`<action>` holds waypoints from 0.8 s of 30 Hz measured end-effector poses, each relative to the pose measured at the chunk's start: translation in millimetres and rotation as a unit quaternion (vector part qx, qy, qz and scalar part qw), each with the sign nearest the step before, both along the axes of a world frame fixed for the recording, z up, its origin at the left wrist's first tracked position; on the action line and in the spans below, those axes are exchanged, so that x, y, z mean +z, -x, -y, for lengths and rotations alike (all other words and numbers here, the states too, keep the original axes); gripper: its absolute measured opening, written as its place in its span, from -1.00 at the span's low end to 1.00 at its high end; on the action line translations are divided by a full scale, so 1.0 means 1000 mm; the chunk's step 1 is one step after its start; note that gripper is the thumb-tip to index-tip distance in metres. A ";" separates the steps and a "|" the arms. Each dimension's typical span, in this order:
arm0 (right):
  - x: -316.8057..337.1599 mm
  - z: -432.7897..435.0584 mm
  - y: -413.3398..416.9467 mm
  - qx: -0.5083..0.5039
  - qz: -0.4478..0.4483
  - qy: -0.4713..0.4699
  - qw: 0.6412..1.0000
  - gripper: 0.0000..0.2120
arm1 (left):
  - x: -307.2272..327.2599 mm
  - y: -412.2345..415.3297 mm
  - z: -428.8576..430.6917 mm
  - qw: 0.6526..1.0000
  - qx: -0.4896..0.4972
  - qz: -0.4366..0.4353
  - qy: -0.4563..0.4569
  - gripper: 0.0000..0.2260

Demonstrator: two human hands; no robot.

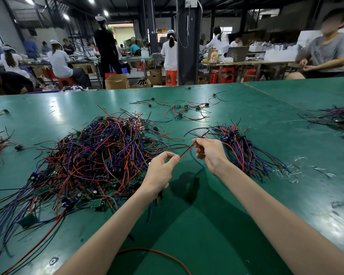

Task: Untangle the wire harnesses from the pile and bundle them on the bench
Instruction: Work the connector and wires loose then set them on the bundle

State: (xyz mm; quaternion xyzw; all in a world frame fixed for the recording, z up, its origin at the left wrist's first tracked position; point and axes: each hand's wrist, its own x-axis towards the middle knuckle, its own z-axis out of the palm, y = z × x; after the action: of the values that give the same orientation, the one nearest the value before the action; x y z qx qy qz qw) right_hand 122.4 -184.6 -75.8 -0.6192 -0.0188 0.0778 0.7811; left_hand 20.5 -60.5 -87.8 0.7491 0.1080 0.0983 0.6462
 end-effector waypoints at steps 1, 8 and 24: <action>0.000 0.002 -0.002 -0.005 0.008 0.010 1.000 -0.75 | 0.000 0.000 0.000 1.000 -0.011 -0.001 -0.002 -0.86; 0.002 0.008 -0.010 -0.034 0.022 0.008 0.999 -0.77 | -0.001 0.000 0.005 0.998 -0.040 -0.017 -0.051 -0.87; 0.003 0.009 -0.008 -0.022 0.002 -0.012 1.000 -0.77 | -0.004 -0.003 0.004 0.998 -0.031 -0.029 -0.054 -0.86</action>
State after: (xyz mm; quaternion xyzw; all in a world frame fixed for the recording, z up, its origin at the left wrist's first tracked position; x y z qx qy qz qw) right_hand 130.5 -193.8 -73.1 -0.6103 -0.0080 0.0593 0.7899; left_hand 23.8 -64.7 -92.3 0.7884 0.0979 0.0621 0.6042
